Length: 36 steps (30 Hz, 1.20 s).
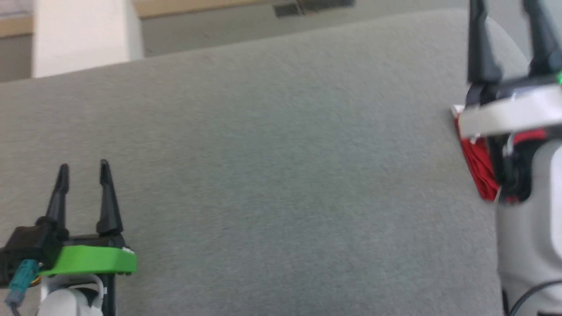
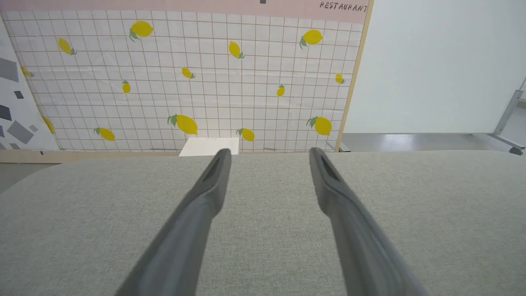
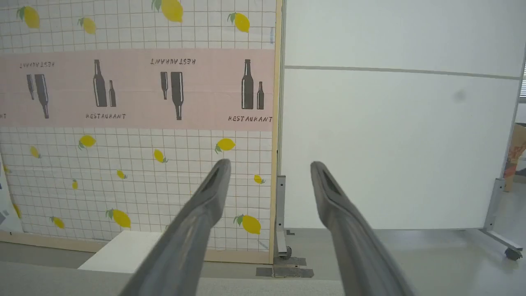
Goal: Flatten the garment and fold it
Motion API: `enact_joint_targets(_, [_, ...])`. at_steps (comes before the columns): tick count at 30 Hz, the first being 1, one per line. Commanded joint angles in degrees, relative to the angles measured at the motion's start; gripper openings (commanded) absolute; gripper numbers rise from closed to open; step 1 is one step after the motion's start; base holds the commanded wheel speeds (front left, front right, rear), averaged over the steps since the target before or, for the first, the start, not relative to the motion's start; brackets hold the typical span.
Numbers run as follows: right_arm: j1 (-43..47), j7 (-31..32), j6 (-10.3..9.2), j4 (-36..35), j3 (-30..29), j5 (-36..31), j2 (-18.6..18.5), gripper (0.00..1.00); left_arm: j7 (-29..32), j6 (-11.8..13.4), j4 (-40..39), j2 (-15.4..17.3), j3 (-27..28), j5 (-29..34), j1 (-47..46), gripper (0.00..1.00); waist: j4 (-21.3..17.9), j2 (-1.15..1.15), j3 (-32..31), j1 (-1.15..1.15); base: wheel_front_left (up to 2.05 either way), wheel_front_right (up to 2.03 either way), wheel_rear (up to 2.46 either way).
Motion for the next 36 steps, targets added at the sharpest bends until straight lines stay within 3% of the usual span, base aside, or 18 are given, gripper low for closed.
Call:
enact_joint_targets(1, [2.6,-1.9,-0.09,-0.4,-0.6,0.4,0.9,1.00,-0.4,0.2,0.7,-0.4,-0.5,0.4,-1.4,1.00,8.3,0.00,-8.1,0.00,0.00,0.00,0.00])
enact_joint_targets(4, [7.0,-5.9,-0.09,0.5,-0.8,0.0,1.7,1.00,-0.5,0.2,2.4,-0.9,-1.1,0.4,-1.7,1.00,9.9,0.00,-10.0,0.00,0.00,0.00,0.00])
enact_joint_targets(12, [15.7,-10.8,-0.09,8.2,1.7,6.5,1.8,1.00,-0.6,0.8,6.5,-2.8,-2.4,0.1,-2.7,1.00,13.0,0.00,-12.9,0.00,0.00,0.00,0.00])
enact_joint_targets(36, [31.4,-11.8,-0.09,11.6,1.4,3.7,1.8,1.00,-0.7,1.2,13.0,-5.6,-5.1,1.0,-0.6,1.00,13.4,0.00,-13.9,0.00,0.00,0.00,0.00])
